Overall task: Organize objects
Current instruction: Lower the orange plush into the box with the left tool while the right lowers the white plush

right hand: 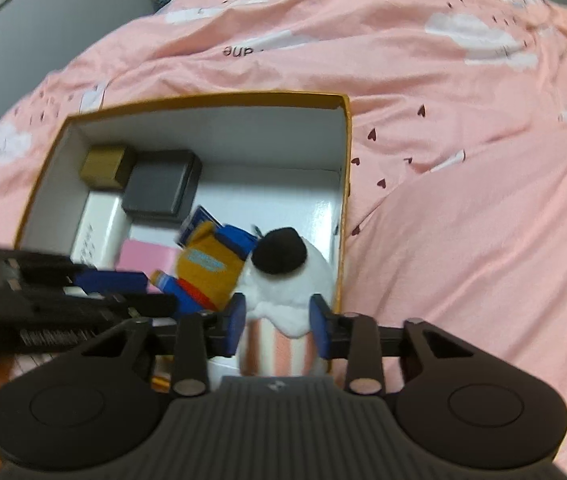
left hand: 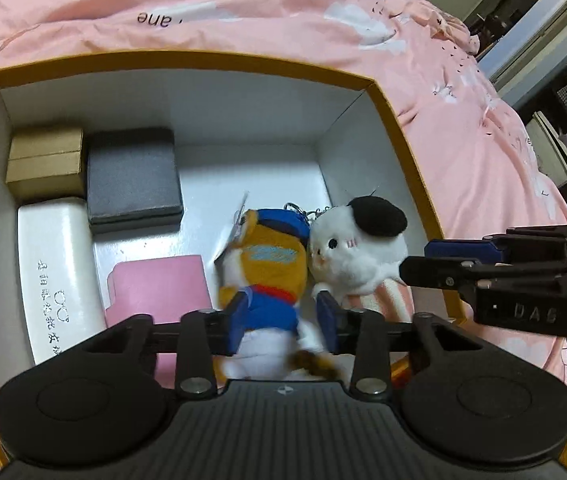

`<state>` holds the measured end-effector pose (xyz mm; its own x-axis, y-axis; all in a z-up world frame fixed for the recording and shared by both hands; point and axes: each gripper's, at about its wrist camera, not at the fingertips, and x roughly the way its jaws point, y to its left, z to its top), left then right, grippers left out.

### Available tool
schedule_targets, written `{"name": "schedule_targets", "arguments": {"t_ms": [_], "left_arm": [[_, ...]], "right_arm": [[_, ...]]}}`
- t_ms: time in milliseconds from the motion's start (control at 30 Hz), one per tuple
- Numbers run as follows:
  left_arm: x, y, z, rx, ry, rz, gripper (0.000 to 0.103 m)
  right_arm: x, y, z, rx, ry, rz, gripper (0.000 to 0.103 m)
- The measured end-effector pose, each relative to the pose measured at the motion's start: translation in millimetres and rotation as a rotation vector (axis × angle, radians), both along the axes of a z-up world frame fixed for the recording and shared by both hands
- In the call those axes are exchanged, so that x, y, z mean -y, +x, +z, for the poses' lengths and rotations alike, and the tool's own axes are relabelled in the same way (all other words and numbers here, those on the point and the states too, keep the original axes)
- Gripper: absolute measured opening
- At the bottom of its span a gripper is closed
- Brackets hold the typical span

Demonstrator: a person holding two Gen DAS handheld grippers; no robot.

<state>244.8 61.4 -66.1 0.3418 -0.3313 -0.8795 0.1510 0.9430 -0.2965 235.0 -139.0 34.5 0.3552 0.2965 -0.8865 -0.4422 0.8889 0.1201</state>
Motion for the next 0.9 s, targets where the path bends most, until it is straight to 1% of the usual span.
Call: {"name": "schedule_targets", "arguments": {"t_ms": [33,133,167,233,333,433,500,600,667,800,867,900], "left_arm": [[0,2,-4,-0.016,0.001,0.001,0.037],[1,7,-20,-0.068,0.01,0.039,0.031],[0,8,-25,-0.08,-0.003,0.054,0.03],[-3,9,-31,-0.103,-0.037,0.079,0.027],[-5,11,-38,-0.136,-0.096,0.111,0.027],[-2,12,-41,-0.149,-0.12,0.115,0.026],[1,12,-43,-0.153,-0.114,0.113,0.027],[2,8,-37,-0.122,-0.085,0.103,0.027],[1,5,-29,-0.093,-0.081,0.094,0.027],[1,-10,-4,-0.012,-0.062,0.059,0.029],[2,-22,12,0.033,-0.043,0.042,0.029],[3,-28,21,0.052,-0.038,0.029,0.029]], "right_arm": [[-1,-1,-1,0.008,-0.019,0.022,0.029],[-5,-3,-7,0.008,-0.059,0.079,0.024],[-7,-4,-10,0.013,-0.079,0.099,0.023],[-9,-4,-17,0.016,-0.107,0.122,0.017],[-9,-2,-27,-0.019,-0.091,0.118,0.016],[-10,-2,-35,-0.035,-0.076,0.115,0.009],[-13,-1,-38,-0.042,-0.075,0.117,0.008],[-15,-6,-36,-0.031,-0.079,0.121,0.01],[-12,-8,-32,-0.027,-0.065,0.116,0.013],[-2,-23,-16,0.021,-0.004,0.107,0.014],[3,-32,-6,0.047,0.031,0.101,0.017],[6,-39,-1,0.064,0.048,0.101,0.021]]}}
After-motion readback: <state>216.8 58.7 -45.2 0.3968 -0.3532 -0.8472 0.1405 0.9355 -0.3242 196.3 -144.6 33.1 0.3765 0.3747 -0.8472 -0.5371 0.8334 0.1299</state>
